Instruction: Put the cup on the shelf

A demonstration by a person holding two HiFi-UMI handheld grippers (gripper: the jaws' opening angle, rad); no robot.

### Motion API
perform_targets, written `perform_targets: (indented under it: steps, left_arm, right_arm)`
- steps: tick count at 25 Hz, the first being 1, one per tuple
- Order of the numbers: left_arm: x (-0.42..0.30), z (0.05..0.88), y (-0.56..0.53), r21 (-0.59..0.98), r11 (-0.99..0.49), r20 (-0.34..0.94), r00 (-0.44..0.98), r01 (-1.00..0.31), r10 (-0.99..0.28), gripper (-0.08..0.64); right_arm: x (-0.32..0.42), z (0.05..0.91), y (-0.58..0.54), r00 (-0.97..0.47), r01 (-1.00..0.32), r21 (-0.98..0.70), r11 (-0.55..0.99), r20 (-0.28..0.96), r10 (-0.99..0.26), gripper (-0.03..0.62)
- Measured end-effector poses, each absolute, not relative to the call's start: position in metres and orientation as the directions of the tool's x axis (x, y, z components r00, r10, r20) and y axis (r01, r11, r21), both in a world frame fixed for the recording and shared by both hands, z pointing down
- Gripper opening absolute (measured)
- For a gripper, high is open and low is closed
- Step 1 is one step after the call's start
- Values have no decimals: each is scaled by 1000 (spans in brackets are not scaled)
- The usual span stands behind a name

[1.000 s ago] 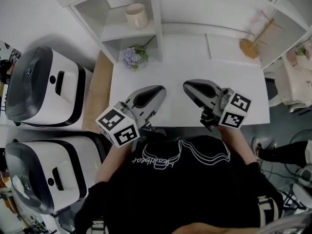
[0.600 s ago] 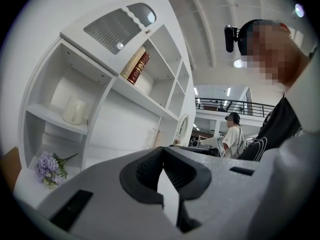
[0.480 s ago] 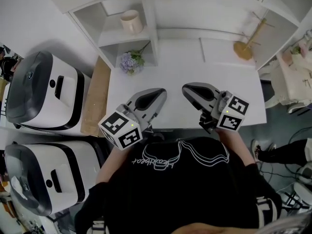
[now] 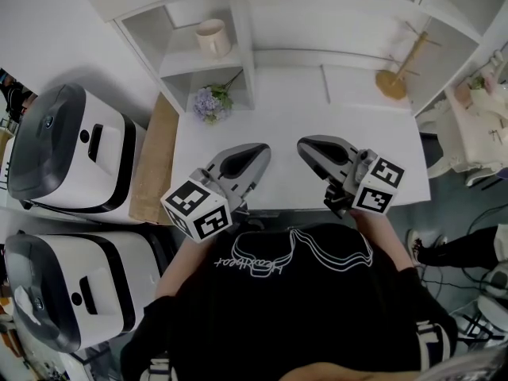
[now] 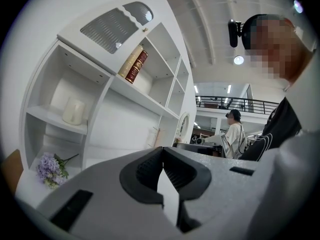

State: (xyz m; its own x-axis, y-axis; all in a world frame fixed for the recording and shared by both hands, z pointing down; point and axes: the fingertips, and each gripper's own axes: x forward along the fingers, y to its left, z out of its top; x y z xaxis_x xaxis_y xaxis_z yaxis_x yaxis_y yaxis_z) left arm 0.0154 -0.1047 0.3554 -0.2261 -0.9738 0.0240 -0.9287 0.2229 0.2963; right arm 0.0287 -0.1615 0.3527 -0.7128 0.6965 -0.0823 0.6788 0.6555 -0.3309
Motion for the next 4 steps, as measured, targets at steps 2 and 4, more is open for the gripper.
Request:
perform_targets:
  steps: [2, 4]
  left_arm:
    - [16, 355, -103, 297, 225, 21, -229, -928, -973, 5]
    - [17, 354, -102, 298, 226, 17, -231, -928, -973, 5]
  right_arm:
    - [30, 353, -161, -713, 678, -332, 656, -80, 696, 6]
    - [32, 354, -160, -714, 677, -333, 657, -78, 696, 6]
